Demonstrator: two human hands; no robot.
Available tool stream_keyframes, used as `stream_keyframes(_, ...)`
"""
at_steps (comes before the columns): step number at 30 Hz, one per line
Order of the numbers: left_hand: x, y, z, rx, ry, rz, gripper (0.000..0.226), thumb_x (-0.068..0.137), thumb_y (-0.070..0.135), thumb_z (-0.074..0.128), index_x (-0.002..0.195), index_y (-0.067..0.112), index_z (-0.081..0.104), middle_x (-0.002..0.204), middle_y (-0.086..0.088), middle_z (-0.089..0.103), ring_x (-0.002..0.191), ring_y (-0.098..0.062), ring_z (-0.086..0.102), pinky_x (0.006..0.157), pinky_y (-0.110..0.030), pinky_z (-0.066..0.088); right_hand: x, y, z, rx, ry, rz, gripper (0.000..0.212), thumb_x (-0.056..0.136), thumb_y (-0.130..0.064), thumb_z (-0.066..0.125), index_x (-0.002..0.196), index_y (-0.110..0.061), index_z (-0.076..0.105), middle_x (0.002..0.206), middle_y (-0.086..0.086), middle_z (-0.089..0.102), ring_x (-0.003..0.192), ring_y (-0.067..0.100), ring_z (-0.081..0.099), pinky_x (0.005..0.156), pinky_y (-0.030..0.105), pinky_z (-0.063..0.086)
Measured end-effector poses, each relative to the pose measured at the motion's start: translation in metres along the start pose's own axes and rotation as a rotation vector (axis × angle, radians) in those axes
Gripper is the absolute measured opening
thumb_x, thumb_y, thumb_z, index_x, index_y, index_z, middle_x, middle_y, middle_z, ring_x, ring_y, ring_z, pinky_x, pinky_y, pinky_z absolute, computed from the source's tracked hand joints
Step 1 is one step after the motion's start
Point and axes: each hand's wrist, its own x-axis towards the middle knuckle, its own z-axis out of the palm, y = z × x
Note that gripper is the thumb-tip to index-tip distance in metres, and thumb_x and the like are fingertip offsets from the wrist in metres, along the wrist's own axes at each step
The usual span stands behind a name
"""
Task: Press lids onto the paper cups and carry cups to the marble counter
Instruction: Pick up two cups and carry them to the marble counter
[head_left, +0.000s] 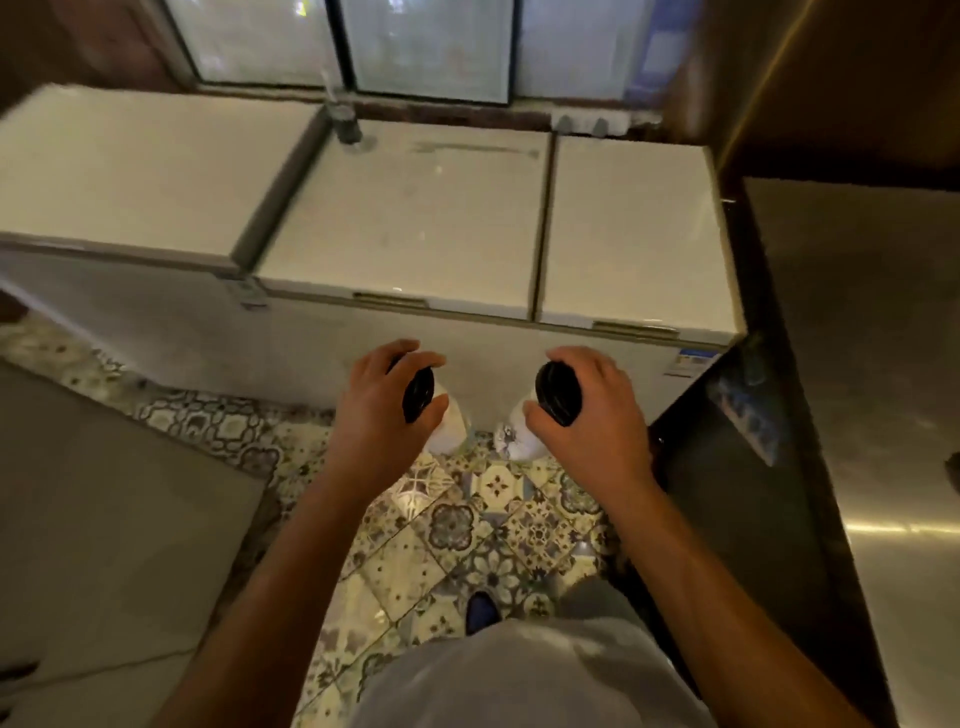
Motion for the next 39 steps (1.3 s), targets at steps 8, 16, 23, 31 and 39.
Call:
stream_keyframes(8,-0.017,-0.089,-0.058,0.002,0.204,-0.28,0.045,0.087,0.032,0.073,0.13,0.03,0.06,0.144,0.002,0.049,0.132,-0.024,0.044,0.105,-0.047,0.046,0.062,-0.084,0.099,0.034,-0.268,-0.243,0.058,0.084,-0.04,0.076,0.136,-0.032,0.053,0.139,-0.009,0.052,0.125,0.017,0.048,0.09,0.033,0.048)
stream_keyframes(16,-0.022,-0.158,-0.123,0.049,0.417,-0.55,0.044,0.089,0.038,0.066,0.132,0.031,0.059,0.145,0.005,0.049,0.131,-0.021,0.043,0.107,-0.048,0.044,0.133,-0.173,0.201,0.092,-0.507,-0.511,0.058,0.083,-0.041,0.076,0.136,-0.029,0.055,0.141,-0.007,0.053,0.128,0.017,0.05,0.096,0.035,0.05)
stream_keyframes(23,-0.032,-0.193,-0.177,0.137,0.603,-0.793,0.042,0.09,0.034,0.068,0.13,0.036,0.057,0.143,0.003,0.048,0.135,-0.023,0.039,0.107,-0.048,0.042,0.168,-0.267,0.276,0.183,-0.697,-0.775,0.059,0.08,-0.044,0.075,0.133,-0.029,0.055,0.135,-0.004,0.056,0.122,0.02,0.052,0.091,0.031,0.046)
stream_keyframes(31,-0.098,-0.218,-0.226,0.202,0.788,-1.004,0.043,0.09,0.034,0.068,0.131,0.031,0.058,0.147,0.003,0.046,0.138,-0.024,0.036,0.11,-0.054,0.039,0.14,-0.367,0.34,0.293,-0.873,-1.023,0.055,0.084,-0.042,0.073,0.134,-0.029,0.055,0.136,-0.005,0.056,0.122,0.018,0.053,0.096,0.034,0.05)
stream_keyframes(39,-0.169,-0.263,-0.295,0.317,0.929,-1.049,0.045,0.09,0.035,0.068,0.134,0.029,0.057,0.144,0.003,0.05,0.135,-0.02,0.04,0.107,-0.05,0.042,0.076,-0.47,0.395,0.39,-0.948,-1.131,0.055,0.083,-0.041,0.074,0.134,-0.029,0.057,0.138,-0.007,0.055,0.127,0.016,0.052,0.101,0.033,0.049)
